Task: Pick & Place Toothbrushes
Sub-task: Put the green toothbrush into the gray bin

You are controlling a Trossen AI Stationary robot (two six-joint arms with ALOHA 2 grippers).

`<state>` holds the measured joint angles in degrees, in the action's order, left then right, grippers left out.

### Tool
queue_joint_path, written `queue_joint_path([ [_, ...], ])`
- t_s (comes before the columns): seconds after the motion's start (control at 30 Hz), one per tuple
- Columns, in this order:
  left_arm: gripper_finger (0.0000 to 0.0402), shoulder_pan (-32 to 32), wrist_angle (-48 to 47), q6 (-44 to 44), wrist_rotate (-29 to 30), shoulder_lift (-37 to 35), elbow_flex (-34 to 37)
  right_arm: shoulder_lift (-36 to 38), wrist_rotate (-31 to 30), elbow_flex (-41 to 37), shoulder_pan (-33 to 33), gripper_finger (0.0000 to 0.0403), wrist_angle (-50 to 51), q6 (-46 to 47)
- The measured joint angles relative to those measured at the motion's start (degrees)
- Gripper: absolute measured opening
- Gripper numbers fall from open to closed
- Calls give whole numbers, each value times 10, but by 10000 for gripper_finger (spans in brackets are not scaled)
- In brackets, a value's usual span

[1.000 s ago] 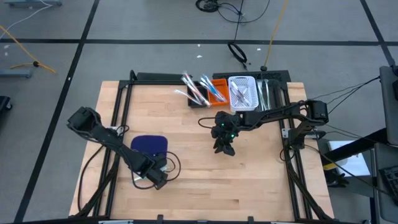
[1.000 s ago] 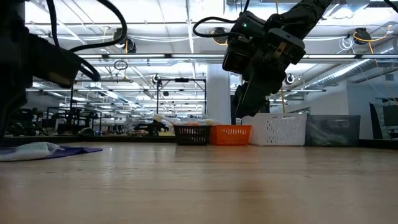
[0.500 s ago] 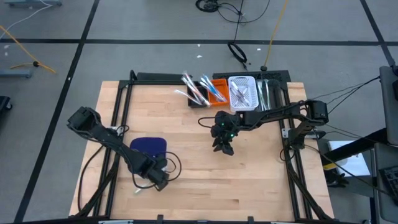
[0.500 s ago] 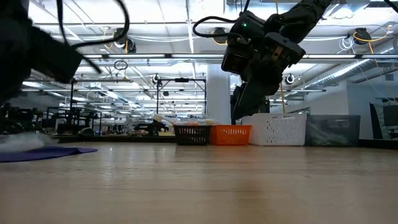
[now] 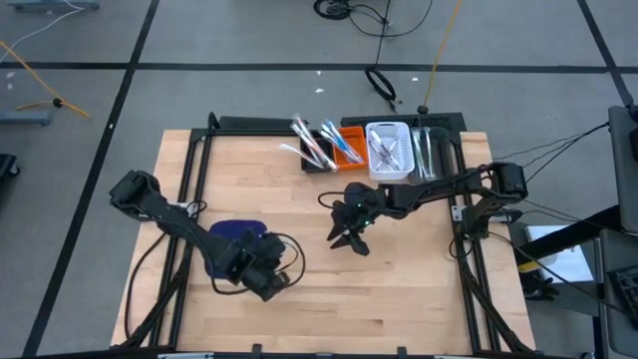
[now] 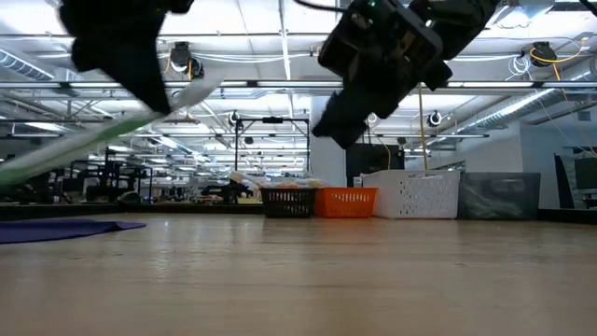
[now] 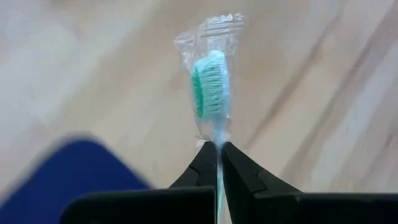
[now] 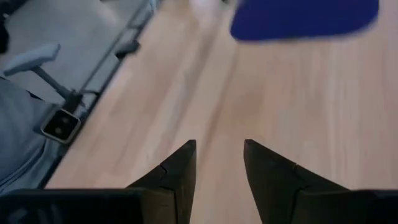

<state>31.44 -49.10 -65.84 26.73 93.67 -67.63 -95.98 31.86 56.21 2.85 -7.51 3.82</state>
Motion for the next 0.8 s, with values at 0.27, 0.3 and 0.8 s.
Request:
queue_joint_path([
  [0.27,1,-15,-2,90,160,0,-44,0,-1,0,-20,125,-142,0],
  [0.3,2,-17,-2,98,169,0,-48,0,-2,0,-20,125,-159,0],
  [0.8,2,-20,44,191,257,0,-80,0,-50,0,-13,125,-309,0],
])
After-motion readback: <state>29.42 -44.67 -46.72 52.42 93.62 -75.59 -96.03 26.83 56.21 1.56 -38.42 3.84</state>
